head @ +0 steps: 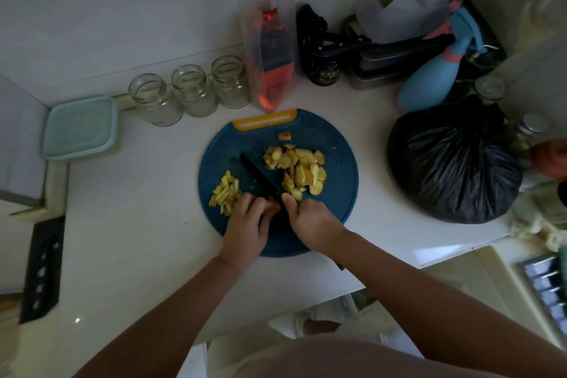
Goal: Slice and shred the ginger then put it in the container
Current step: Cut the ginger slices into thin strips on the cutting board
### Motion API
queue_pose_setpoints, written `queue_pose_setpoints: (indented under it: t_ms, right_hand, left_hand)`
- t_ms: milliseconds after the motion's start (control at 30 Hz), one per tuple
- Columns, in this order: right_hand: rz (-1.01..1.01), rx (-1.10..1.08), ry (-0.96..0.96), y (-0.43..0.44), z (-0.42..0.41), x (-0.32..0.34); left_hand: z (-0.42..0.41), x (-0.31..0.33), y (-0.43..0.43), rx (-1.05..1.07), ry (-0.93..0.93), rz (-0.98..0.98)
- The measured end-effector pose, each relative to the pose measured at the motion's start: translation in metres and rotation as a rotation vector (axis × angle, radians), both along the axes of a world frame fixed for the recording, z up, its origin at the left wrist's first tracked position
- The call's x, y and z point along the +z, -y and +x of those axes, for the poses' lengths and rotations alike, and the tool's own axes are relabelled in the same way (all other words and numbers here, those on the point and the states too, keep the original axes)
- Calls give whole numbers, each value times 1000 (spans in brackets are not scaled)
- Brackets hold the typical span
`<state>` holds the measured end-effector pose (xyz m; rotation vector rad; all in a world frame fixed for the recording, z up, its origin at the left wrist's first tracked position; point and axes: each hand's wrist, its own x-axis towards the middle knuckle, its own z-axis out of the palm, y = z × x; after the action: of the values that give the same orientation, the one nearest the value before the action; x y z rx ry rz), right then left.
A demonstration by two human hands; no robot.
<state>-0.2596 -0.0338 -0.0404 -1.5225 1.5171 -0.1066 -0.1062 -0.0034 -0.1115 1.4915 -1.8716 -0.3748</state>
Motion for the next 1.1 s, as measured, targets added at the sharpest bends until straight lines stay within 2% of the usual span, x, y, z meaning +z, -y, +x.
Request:
queue_pose_setpoints:
  t_ms: [267,433,733,867,1100]
  right_hand:
    - [-25,-58,19,-6,4,-5]
    - [-64,64,25,-22,-14,8]
    - [-164,108,-45,-39,-21,9]
    - [-155,90,-81,-40,-18,9]
    - [-58,8,-67,-40,-15,11]
  left_hand:
    - [-8,0,-6,90,-15,49]
    - [-6,3,-7,55,-34,16]
    - [-5,0,-8,91,-4,74]
    - [-5,3,-4,108,-70,114]
    - [-1,2,-5,25,-77,119]
